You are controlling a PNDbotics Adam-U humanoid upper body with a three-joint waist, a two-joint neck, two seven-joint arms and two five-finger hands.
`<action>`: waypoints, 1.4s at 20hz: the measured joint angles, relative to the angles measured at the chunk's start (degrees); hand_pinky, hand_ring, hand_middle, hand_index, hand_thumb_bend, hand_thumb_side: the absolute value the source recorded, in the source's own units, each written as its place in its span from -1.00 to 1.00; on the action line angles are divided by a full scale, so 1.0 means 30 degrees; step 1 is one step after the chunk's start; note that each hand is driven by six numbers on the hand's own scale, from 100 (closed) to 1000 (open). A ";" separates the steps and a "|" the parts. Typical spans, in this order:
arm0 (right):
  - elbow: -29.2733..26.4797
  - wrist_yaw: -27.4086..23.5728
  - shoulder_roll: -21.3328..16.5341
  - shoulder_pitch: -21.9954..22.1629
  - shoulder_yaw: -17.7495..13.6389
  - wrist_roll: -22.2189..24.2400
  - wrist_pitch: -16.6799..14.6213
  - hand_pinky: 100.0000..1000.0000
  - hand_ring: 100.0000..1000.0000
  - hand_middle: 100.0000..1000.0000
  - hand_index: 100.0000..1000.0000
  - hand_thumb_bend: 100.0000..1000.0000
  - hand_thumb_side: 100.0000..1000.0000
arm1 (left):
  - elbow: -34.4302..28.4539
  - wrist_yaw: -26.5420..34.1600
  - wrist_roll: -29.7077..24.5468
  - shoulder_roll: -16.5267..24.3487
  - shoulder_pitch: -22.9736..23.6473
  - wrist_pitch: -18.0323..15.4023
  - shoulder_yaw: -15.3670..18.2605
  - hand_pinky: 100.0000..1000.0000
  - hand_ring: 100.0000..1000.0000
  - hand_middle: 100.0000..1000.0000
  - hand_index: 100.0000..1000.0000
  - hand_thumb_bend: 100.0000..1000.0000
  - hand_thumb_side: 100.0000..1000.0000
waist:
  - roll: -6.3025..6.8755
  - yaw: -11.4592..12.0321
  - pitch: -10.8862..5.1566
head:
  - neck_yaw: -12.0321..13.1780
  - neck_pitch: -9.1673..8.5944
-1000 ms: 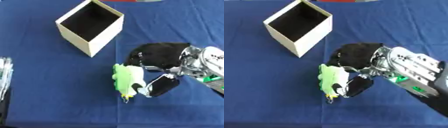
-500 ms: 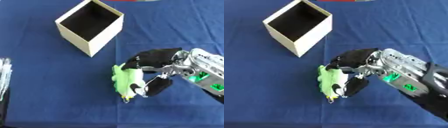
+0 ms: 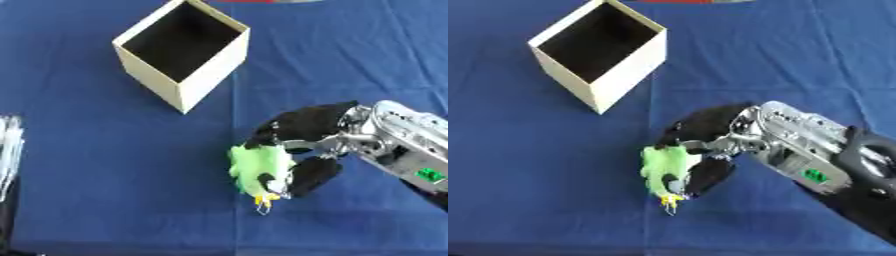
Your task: Pick up objects on the table and place them in the box.
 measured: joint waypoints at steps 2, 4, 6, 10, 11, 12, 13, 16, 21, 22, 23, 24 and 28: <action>0.0287 0.0257 0.0141 -0.0032 0.0079 0.0049 -0.0382 1.00 1.00 0.86 1.00 -0.86 0.80 | 0.0000 0.0020 0.0001 -0.0003 -0.0003 -0.0002 0.0000 -0.16 0.10 0.23 0.65 -0.52 0.15 | 0.0004 0.0004 0.0000 | 0.0000 0.0000; 0.0473 0.0476 0.0240 -0.0086 0.0120 0.0073 -0.0741 1.00 0.99 0.86 1.00 -0.84 0.80 | 0.0000 0.0022 0.0000 -0.0004 -0.0006 -0.0004 0.0000 -0.16 0.10 0.23 0.65 -0.50 0.16 | 0.0006 0.0005 0.0000 | -0.0004 0.0000; 0.0678 0.0658 0.0335 -0.0091 0.0184 0.0063 -0.0971 0.99 0.98 0.84 1.00 -0.82 0.79 | 0.0000 0.0026 -0.0001 -0.0008 -0.0007 -0.0005 0.0000 -0.16 0.10 0.22 0.64 -0.47 0.18 | 0.0008 0.0005 0.0000 | -0.0008 0.0000; 0.0972 0.1322 0.0542 -0.0102 0.0226 0.0004 -0.1289 0.90 0.86 0.76 1.00 -0.64 0.74 | 0.0000 0.0032 0.0011 -0.0107 -0.0008 -0.0016 0.0000 -0.16 0.10 0.22 0.64 -0.46 0.18 | 0.0016 0.0005 0.0000 | -0.0012 0.0000; 0.0997 0.1601 0.0582 -0.0108 0.0247 -0.0044 -0.1373 0.87 0.81 0.74 1.00 -0.59 0.72 | 0.0000 0.0032 0.0016 -0.0147 -0.0008 -0.0022 0.0000 -0.16 0.10 0.22 0.64 -0.46 0.18 | 0.0020 0.0004 0.0000 | -0.0012 0.0000; 0.0997 0.1981 0.0630 -0.0119 0.0283 -0.0126 -0.1470 0.82 0.74 0.69 1.00 -0.56 0.70 | 0.0000 0.0033 0.0027 -0.0155 -0.0008 -0.0033 0.0000 -0.16 0.10 0.22 0.63 -0.46 0.18 | 0.0029 -0.0002 0.0000 | -0.0012 0.0000; 0.0995 0.2359 0.0649 -0.0150 0.0315 -0.0238 -0.1558 0.76 0.66 0.62 1.00 -0.52 0.66 | 0.0000 0.0033 0.0035 -0.0155 -0.0008 -0.0041 0.0000 -0.16 0.10 0.22 0.63 -0.46 0.18 | 0.0041 -0.0003 0.0000 | -0.0012 0.0000; 0.0978 0.3378 0.0656 -0.0143 0.0328 -0.0854 -0.1574 0.61 0.50 0.46 0.94 -0.64 0.52 | 0.0000 0.0036 0.0048 -0.0158 -0.0008 -0.0054 0.0000 -0.16 0.10 0.22 0.63 -0.47 0.18 | 0.0049 -0.0022 0.0000 | -0.0012 0.0000; 0.0918 0.3532 0.0648 0.0041 0.0319 -0.2275 -0.0738 0.52 0.38 0.40 0.84 -1.00 0.27 | 0.0000 0.0040 0.0067 -0.0161 -0.0008 -0.0071 0.0000 -0.17 0.09 0.21 0.62 -0.49 0.18 | 0.0049 -0.0063 0.0005 | -0.0012 -0.0001; 0.0857 0.3341 0.0634 0.0069 0.0316 -0.2523 -0.0494 0.52 0.38 0.40 0.84 -1.00 0.25 | 0.0000 0.0042 0.0067 -0.0161 -0.0008 -0.0071 0.0000 -0.17 0.09 0.21 0.62 -0.50 0.18 | 0.0049 -0.0067 0.0009 | -0.0012 -0.0001; 0.0733 0.3123 0.0615 0.0115 0.0312 -0.2761 -0.0235 0.52 0.38 0.40 0.84 -1.00 0.21 | 0.0000 0.0043 0.0067 -0.0161 -0.0008 -0.0071 0.0000 -0.17 0.09 0.21 0.62 -0.50 0.18 | 0.0049 -0.0076 0.0011 | -0.0012 -0.0001; 0.0544 0.2880 0.0567 0.0143 0.0302 -0.2943 0.0024 0.52 0.38 0.40 0.84 -1.00 0.17 | 0.0000 0.0044 0.0068 -0.0161 -0.0007 -0.0071 0.0000 -0.17 0.09 0.21 0.62 -0.50 0.18 | 0.0051 -0.0090 0.0012 | -0.0012 -0.0001; -0.0693 0.1712 0.0121 0.0172 0.0038 -0.3107 0.1247 0.54 0.39 0.39 0.82 -1.00 -0.10 | 0.0000 0.0046 0.0056 -0.0162 -0.0003 -0.0060 0.0001 -0.17 0.09 0.21 0.62 -0.50 0.18 | 0.0052 -0.0164 0.0012 | -0.0002 -0.0002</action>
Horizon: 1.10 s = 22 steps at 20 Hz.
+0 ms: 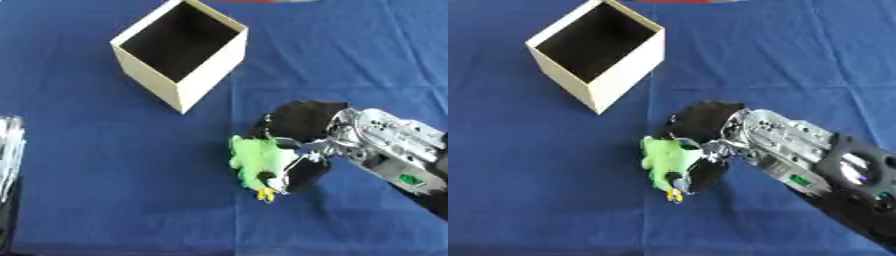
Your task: Pick up objects on the table and place them in the box.
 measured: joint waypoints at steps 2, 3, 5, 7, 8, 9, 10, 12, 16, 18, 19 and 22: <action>-0.0747 -0.0558 -0.0248 -0.0029 -0.0222 0.0143 0.0746 0.53 0.39 0.37 0.81 -1.00 -0.34 | 0.0000 0.0000 -0.0013 0.0000 0.0001 0.0013 0.0000 -0.18 0.09 0.21 0.62 -0.51 0.18 | -0.0002 -0.0055 0.0000 | 0.0009 -0.0003; -0.1112 -0.0789 -0.0389 -0.0103 -0.0373 0.0257 0.1130 0.54 0.39 0.36 0.80 -1.00 -0.46 | 0.0000 0.0000 -0.0021 0.0000 0.0003 0.0021 0.0000 -0.17 0.09 0.21 0.62 -0.51 0.18 | -0.0003 -0.0075 0.0000 | 0.0015 -0.0005; -0.1852 -0.1134 -0.0662 -0.0259 -0.0735 0.0537 0.1868 0.53 0.38 0.33 0.78 -1.00 -0.75 | 0.0000 0.0000 -0.0031 0.0000 0.0006 0.0032 0.0002 -0.17 0.09 0.21 0.62 -0.51 0.18 | -0.0010 -0.0105 0.0000 | 0.0021 -0.0005; -0.2576 -0.1420 -0.0919 -0.0482 -0.1143 0.0841 0.2565 0.51 0.35 0.26 0.74 -1.00 -0.94 | 0.0000 0.0000 -0.0042 0.0000 0.0008 0.0043 0.0003 -0.17 0.09 0.21 0.62 -0.51 0.18 | -0.0014 -0.0157 -0.0001 | 0.0031 -0.0005; -0.2898 -0.1490 -0.1026 -0.0605 -0.1348 0.0956 0.2829 0.50 0.32 0.18 0.70 -1.00 -0.96 | 0.0000 0.0000 -0.0050 0.0000 0.0009 0.0051 0.0003 -0.18 0.09 0.21 0.62 -0.51 0.18 | -0.0018 -0.0169 -0.0002 | 0.0034 -0.0005; -0.3137 -0.1521 -0.1073 -0.0744 -0.1537 0.1017 0.3033 0.49 0.29 0.15 0.66 -1.00 -0.97 | 0.0000 0.0000 -0.0053 0.0000 0.0011 0.0054 0.0004 -0.18 0.09 0.21 0.62 -0.51 0.18 | -0.0034 -0.0179 -0.0004 | 0.0036 -0.0005; -0.3284 -0.1526 -0.1087 -0.0870 -0.1705 0.0999 0.3185 0.48 0.26 0.12 0.64 -1.00 -0.97 | 0.0000 0.0000 -0.0053 0.0000 0.0011 0.0054 0.0004 -0.18 0.09 0.21 0.62 -0.51 0.18 | -0.0049 -0.0182 -0.0005 | 0.0036 -0.0006; -0.3455 -0.1496 -0.1087 -0.1040 -0.1990 0.0799 0.3454 0.47 0.23 0.09 0.62 -1.00 -0.98 | 0.0000 0.0000 -0.0057 0.0000 0.0014 0.0058 0.0004 -0.18 0.09 0.21 0.62 -0.51 0.18 | -0.0054 -0.0183 -0.0005 | 0.0036 -0.0012; -0.3505 -0.1337 -0.0859 -0.1584 -0.2468 0.0385 0.3867 0.46 0.20 0.07 0.60 -1.00 -0.97 | 0.0000 0.0008 -0.0063 -0.0001 0.0019 0.0064 0.0004 -0.18 0.08 0.21 0.62 -0.51 0.19 | -0.0041 -0.0188 -0.0006 | 0.0028 -0.0019; -0.3510 -0.1233 -0.0559 -0.2076 -0.2620 0.0401 0.4147 0.46 0.20 0.08 0.60 -1.00 -0.97 | 0.0000 0.0034 -0.0066 -0.0004 0.0021 0.0065 0.0004 -0.18 0.08 0.21 0.62 -0.51 0.18 | -0.0041 -0.0192 -0.0007 | 0.0019 -0.0025; -0.3510 -0.1177 -0.0386 -0.2369 -0.2676 0.0479 0.4324 0.45 0.20 0.08 0.60 -1.00 -0.97 | 0.0000 0.0049 -0.0067 -0.0005 0.0022 0.0065 0.0004 -0.18 0.08 0.21 0.62 -0.51 0.18 | -0.0041 -0.0191 -0.0008 | 0.0015 -0.0030; -0.3125 -0.0762 0.0411 -0.3514 -0.2784 0.0845 0.4897 0.46 0.20 0.08 0.60 -1.00 -0.97 | 0.0000 0.0072 -0.0072 -0.0009 0.0023 0.0068 0.0004 -0.18 0.08 0.21 0.62 -0.51 0.19 | -0.0024 -0.0147 -0.0009 | -0.0007 -0.0061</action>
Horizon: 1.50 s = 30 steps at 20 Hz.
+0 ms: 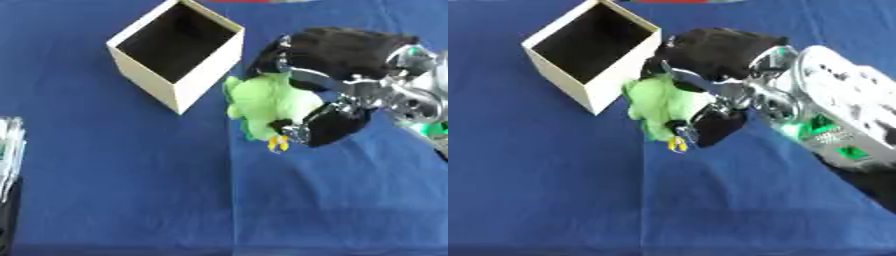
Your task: Pick up objects on the table and place them in the box.
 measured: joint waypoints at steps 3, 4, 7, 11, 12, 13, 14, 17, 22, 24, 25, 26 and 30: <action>0.1680 0.0550 0.1238 -0.1395 0.0000 0.0107 0.0312 0.46 0.20 0.09 0.60 -1.00 -0.49 | 0.0000 0.0021 -0.0014 -0.0006 0.0000 0.0013 -0.0001 -0.18 0.08 0.21 0.62 -0.51 0.19 | 0.0064 0.0119 0.0000 | -0.0040 -0.0091; 0.2473 0.0733 0.1717 -0.1851 -0.0014 0.0052 0.0366 0.46 0.20 0.09 0.60 -1.00 -0.96 | 0.0000 0.0036 -0.0025 -0.0011 -0.0001 0.0020 -0.0003 -0.18 0.08 0.21 0.62 -0.51 0.19 | 0.0079 0.0151 0.0000 | -0.0094 -0.0104; 0.5493 0.1492 0.3433 -0.3127 -0.0292 -0.0433 0.0381 0.47 0.21 0.10 0.60 -1.00 -0.96 | 0.0000 0.0087 -0.0091 -0.0167 -0.0009 -0.0001 -0.0009 -0.18 0.08 0.21 0.62 -0.51 0.19 | 0.0102 0.0354 0.0004 | -0.0302 -0.0209; 1.0148 0.2915 0.5791 -0.4118 -0.1089 -0.1729 -0.0109 0.48 0.20 0.10 0.61 -1.00 -0.94 | 0.0000 0.0162 -0.0184 -0.0293 -0.0066 -0.0025 -0.0113 -0.18 0.08 0.21 0.62 -0.52 0.19 | 0.0209 0.0646 0.0141 | -0.0657 -0.0459; 1.1288 0.3302 0.6314 -0.4265 -0.1411 -0.2138 -0.0251 0.48 0.20 0.10 0.61 -1.00 -0.94 | 0.0000 0.0180 -0.0199 -0.0329 -0.0096 -0.0037 -0.0120 -0.18 0.07 0.21 0.62 -0.52 0.19 | 0.0211 0.0693 0.0191 | -0.0763 -0.0536; 1.2363 0.3706 0.6812 -0.4404 -0.1769 -0.2592 -0.0374 0.48 0.19 0.10 0.61 -1.00 -0.93 | 0.0000 0.0205 -0.0212 -0.0329 -0.0128 -0.0048 -0.0122 -0.18 0.07 0.21 0.62 -0.52 0.19 | 0.0207 0.0735 0.0231 | -0.0864 -0.0623; 1.3368 0.4101 0.7270 -0.4556 -0.2166 -0.3085 -0.0486 0.48 0.19 0.09 0.62 -1.00 -0.92 | 0.0000 0.0226 -0.0224 -0.0331 -0.0165 -0.0057 -0.0125 -0.18 0.07 0.21 0.62 -0.52 0.19 | 0.0212 0.0811 0.0266 | -0.0972 -0.0688; 1.5776 0.5100 0.8462 -0.5076 -0.3474 -0.4615 -0.0690 0.49 0.17 0.09 0.63 -1.00 -0.84 | 0.0000 0.0257 -0.0269 -0.0336 -0.0198 -0.0064 -0.0137 -0.18 0.07 0.21 0.62 -0.52 0.19 | 0.0244 0.0936 0.0350 | -0.1198 -0.0863; 1.7986 0.5985 0.9864 -0.5839 -0.5244 -0.6366 -0.0722 0.50 0.20 0.11 0.63 -1.00 -0.85 | 0.0000 0.0340 -0.0334 -0.0456 -0.0309 -0.0059 -0.0232 -0.18 0.07 0.21 0.62 -0.52 0.19 | 0.0251 0.1015 0.0380 | -0.1473 -0.0959; 1.8749 0.6404 1.0275 -0.5964 -0.5587 -0.6593 -0.0787 0.51 0.22 0.13 0.63 -1.00 -0.85 | 0.0000 0.0363 -0.0375 -0.0491 -0.0360 -0.0060 -0.0236 -0.18 0.07 0.21 0.62 -0.52 0.19 | 0.0250 0.1033 0.0384 | -0.1535 -0.0959; 1.9130 0.6604 1.0452 -0.5967 -0.5723 -0.6662 -0.0840 0.51 0.22 0.13 0.63 -1.00 -0.85 | 0.0000 0.0385 -0.0388 -0.0492 -0.0362 -0.0064 -0.0238 -0.18 0.07 0.21 0.62 -0.52 0.19 | 0.0250 0.1053 0.0392 | -0.1575 -0.0960; 1.9483 0.6784 1.0623 -0.5967 -0.5836 -0.6731 -0.0905 0.50 0.21 0.13 0.63 -1.00 -0.84 | 0.0000 0.0397 -0.0402 -0.0494 -0.0362 -0.0074 -0.0238 -0.19 0.07 0.21 0.62 -0.52 0.19 | 0.0250 0.1071 0.0407 | -0.1610 -0.0960; 2.0538 0.7350 1.1285 -0.5871 -0.6240 -0.7179 -0.1083 0.51 0.21 0.14 0.64 -1.00 -0.81 | 0.0000 0.0416 -0.0416 -0.0504 -0.0375 -0.0076 -0.0242 -0.19 0.07 0.21 0.62 -0.53 0.19 | 0.0250 0.1144 0.0446 | -0.1701 -0.0968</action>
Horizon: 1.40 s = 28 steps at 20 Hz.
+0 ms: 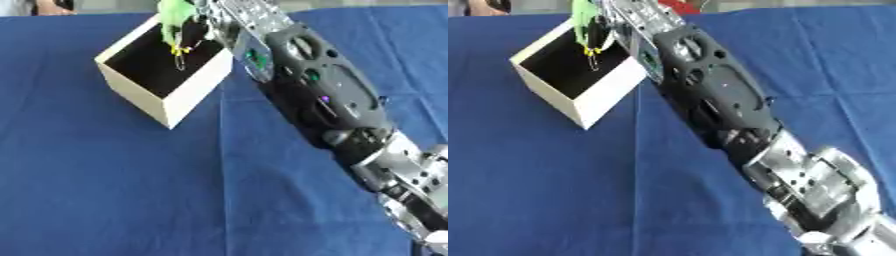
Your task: Pick up objects on the table and place them in the box.
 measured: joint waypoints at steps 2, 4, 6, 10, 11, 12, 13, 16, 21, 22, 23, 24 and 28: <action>0.0368 0.0171 0.0312 0.0079 -0.0173 -0.0338 -0.0005 0.53 0.25 0.16 0.65 -1.00 -0.84 | 0.0000 0.0010 -0.0037 -0.0017 -0.0010 0.0025 -0.0012 -0.19 0.07 0.21 0.62 -0.53 0.19 | 0.0000 0.0038 0.0019 | -0.0051 -0.0072; 0.0682 0.0293 0.0534 0.0175 -0.0264 -0.0618 -0.0044 0.59 0.36 0.27 0.70 -1.00 -0.89 | 0.0000 0.0021 -0.0054 -0.0138 -0.0026 0.0036 -0.0028 -0.19 0.07 0.21 0.62 -0.53 0.19 | 0.0001 0.0097 0.0024 | -0.0070 -0.0141; 0.0904 0.0471 0.0646 0.0176 -0.0329 -0.0721 -0.0127 0.65 0.48 0.42 0.79 -1.00 -0.93 | 0.0000 0.0042 -0.0065 -0.0157 -0.0031 0.0047 -0.0056 -0.19 0.07 0.21 0.62 -0.53 0.19 | 0.0001 0.0111 0.0026 | -0.0072 -0.0143; 0.1047 0.1519 0.0750 0.0165 -0.0365 -0.0652 -0.0133 0.68 0.78 0.67 0.85 -1.00 -0.96 | 0.0000 0.0107 -0.0083 -0.0157 -0.0034 0.0061 -0.0101 -0.18 0.07 0.21 0.62 -0.54 0.20 | -0.0003 0.0109 0.0027 | -0.0078 -0.0146; 0.1047 0.1912 0.0754 0.0151 -0.0399 -0.0590 -0.0074 0.68 0.81 0.69 0.85 -1.00 -0.90 | 0.0000 0.0128 -0.0086 -0.0157 -0.0034 0.0062 -0.0103 -0.19 0.07 0.21 0.62 -0.54 0.20 | -0.0004 0.0108 0.0027 | -0.0082 -0.0147; 0.1047 0.2406 0.0755 0.0142 -0.0444 -0.0502 0.0003 0.69 0.83 0.70 0.86 -1.00 -0.72 | 0.0000 0.0149 -0.0089 -0.0158 -0.0034 0.0062 -0.0104 -0.19 0.07 0.21 0.62 -0.54 0.19 | -0.0004 0.0106 0.0027 | -0.0090 -0.0147; 0.1049 0.2927 0.0759 0.0135 -0.0467 -0.0376 0.0076 0.70 0.85 0.71 0.86 -1.00 -0.63 | 0.0000 0.0156 -0.0093 -0.0159 -0.0034 0.0062 -0.0105 -0.19 0.07 0.21 0.62 -0.54 0.19 | -0.0004 0.0105 0.0027 | -0.0109 -0.0147; 0.1106 0.4523 0.0804 0.0056 -0.0626 0.0261 0.0130 0.72 0.89 0.73 0.87 -1.00 -0.38 | 0.0000 0.0162 -0.0101 -0.0160 -0.0034 0.0059 -0.0105 -0.19 0.07 0.21 0.62 -0.55 0.19 | -0.0005 0.0105 0.0027 | -0.0122 -0.0147; 0.1106 0.5897 0.0938 -0.0012 -0.0935 0.1364 -0.0268 0.73 0.91 0.72 0.91 -1.00 0.00 | 0.0000 0.0166 -0.0104 -0.0161 -0.0034 0.0057 -0.0105 -0.19 0.07 0.21 0.62 -0.54 0.19 | -0.0007 0.0105 0.0027 | -0.0120 -0.0147; 0.1104 0.5948 0.0938 -0.0013 -0.0965 0.1511 -0.0371 0.74 0.91 0.73 0.92 -1.00 0.12 | 0.0000 0.0167 -0.0104 -0.0161 -0.0034 0.0057 -0.0105 -0.19 0.07 0.21 0.62 -0.55 0.19 | -0.0007 0.0105 0.0027 | -0.0119 -0.0147; 0.1093 0.5960 0.0939 -0.0021 -0.0986 0.1637 -0.0482 0.74 0.90 0.71 0.91 -1.00 0.14 | 0.0000 0.0169 -0.0105 -0.0161 -0.0034 0.0058 -0.0105 -0.19 0.07 0.21 0.62 -0.54 0.19 | -0.0009 0.0105 0.0026 | -0.0119 -0.0147; 0.1074 0.5962 0.0939 -0.0027 -0.0996 0.1728 -0.0574 0.74 0.90 0.71 0.91 -1.00 0.16 | 0.0000 0.0172 -0.0105 -0.0161 -0.0034 0.0058 -0.0105 -0.19 0.07 0.21 0.62 -0.55 0.19 | -0.0012 0.0105 0.0026 | -0.0119 -0.0147; 0.0814 0.5937 0.0939 -0.0097 -0.1043 0.1865 -0.0713 0.75 0.88 0.69 0.91 -1.00 0.12 | 0.0000 0.0175 -0.0106 -0.0162 -0.0034 0.0059 -0.0105 -0.18 0.07 0.21 0.62 -0.55 0.19 | -0.0025 0.0082 0.0020 | -0.0116 -0.0147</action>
